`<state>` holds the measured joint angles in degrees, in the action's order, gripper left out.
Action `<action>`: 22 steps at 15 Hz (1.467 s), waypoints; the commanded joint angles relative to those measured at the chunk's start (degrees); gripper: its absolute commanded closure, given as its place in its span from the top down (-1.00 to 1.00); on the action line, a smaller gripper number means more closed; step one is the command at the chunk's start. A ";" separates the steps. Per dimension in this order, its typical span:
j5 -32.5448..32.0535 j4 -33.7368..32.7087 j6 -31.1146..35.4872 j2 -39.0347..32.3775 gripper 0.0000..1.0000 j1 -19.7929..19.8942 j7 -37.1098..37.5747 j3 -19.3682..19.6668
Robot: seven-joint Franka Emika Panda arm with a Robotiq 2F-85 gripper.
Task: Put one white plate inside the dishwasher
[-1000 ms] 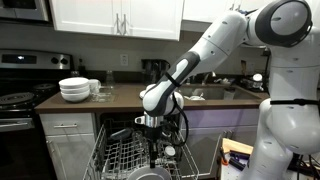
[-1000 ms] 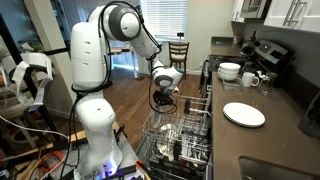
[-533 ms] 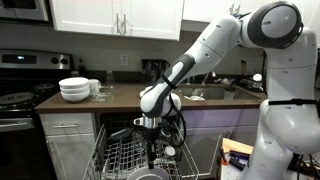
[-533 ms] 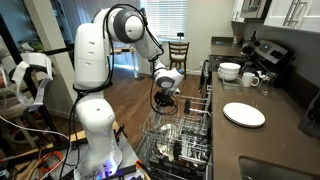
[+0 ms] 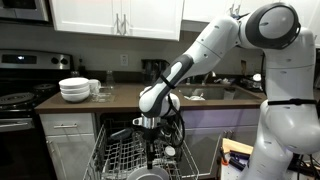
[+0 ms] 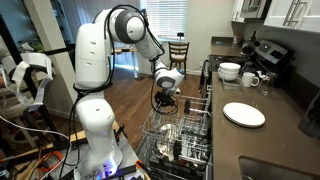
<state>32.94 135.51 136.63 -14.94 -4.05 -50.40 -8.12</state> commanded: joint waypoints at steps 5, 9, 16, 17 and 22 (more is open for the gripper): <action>-1.54 -1.47 0.48 -1.43 0.35 1.23 1.09 -1.09; -1.98 -0.80 0.93 -0.65 0.87 0.88 2.05 -1.13; -4.33 0.95 -1.53 3.18 1.00 -0.22 9.49 -2.50; -4.82 1.38 -1.76 4.01 1.00 -0.68 11.58 -2.79; -14.57 4.77 -1.80 10.31 1.00 -5.19 30.79 -3.19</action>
<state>24.27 136.67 135.02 -10.42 -6.71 -30.80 -11.23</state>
